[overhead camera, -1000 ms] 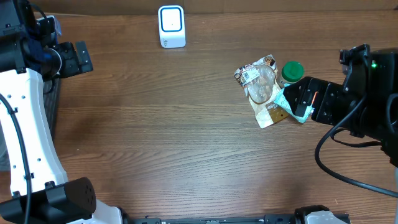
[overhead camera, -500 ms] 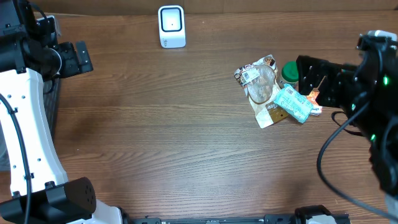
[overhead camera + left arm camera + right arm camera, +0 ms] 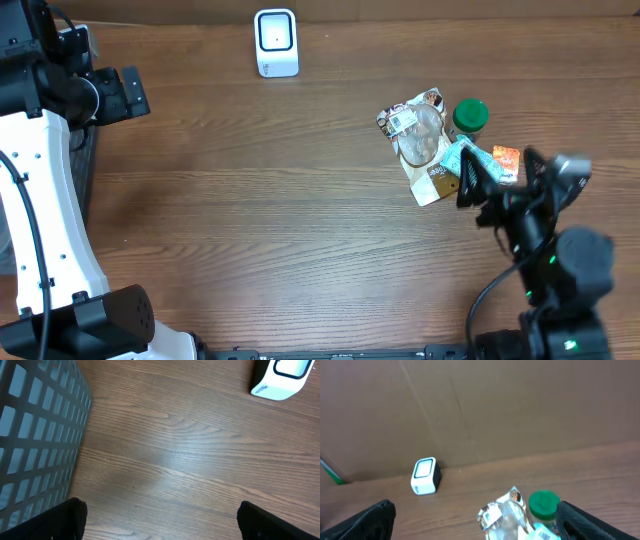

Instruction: Scan the item barcode

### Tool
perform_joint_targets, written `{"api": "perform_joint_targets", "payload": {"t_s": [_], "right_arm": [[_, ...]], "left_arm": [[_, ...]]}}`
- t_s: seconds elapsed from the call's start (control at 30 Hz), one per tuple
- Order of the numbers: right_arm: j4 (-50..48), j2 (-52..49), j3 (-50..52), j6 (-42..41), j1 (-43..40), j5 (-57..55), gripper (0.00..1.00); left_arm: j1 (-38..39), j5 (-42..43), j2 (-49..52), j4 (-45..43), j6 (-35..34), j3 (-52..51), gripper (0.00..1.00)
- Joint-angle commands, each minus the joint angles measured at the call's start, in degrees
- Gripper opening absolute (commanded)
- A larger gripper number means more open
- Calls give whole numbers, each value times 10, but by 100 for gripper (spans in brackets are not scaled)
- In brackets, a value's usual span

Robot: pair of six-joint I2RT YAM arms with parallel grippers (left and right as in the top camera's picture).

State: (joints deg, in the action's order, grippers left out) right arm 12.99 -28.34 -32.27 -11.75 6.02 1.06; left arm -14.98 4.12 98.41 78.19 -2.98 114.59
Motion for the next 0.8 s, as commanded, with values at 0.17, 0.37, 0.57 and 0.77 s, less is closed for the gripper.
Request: {"api": "perform_joint_targets", "payload": {"t_s": [0.17, 0.37, 0.57, 0.77], "right_arm": [[-124, 191, 239, 4, -2, -3, 100], [-143, 282, 318, 3, 0, -17, 100], [-90, 282, 318, 2, 1, -28, 100], [-82, 282, 318, 0, 3, -10, 100]], "left_arm": [[4, 3, -3, 0, -4, 6, 99], [4, 3, -3, 0, -4, 6, 99], [4, 3, -3, 0, -4, 6, 100], [4, 3, -3, 0, -4, 6, 99]]}}
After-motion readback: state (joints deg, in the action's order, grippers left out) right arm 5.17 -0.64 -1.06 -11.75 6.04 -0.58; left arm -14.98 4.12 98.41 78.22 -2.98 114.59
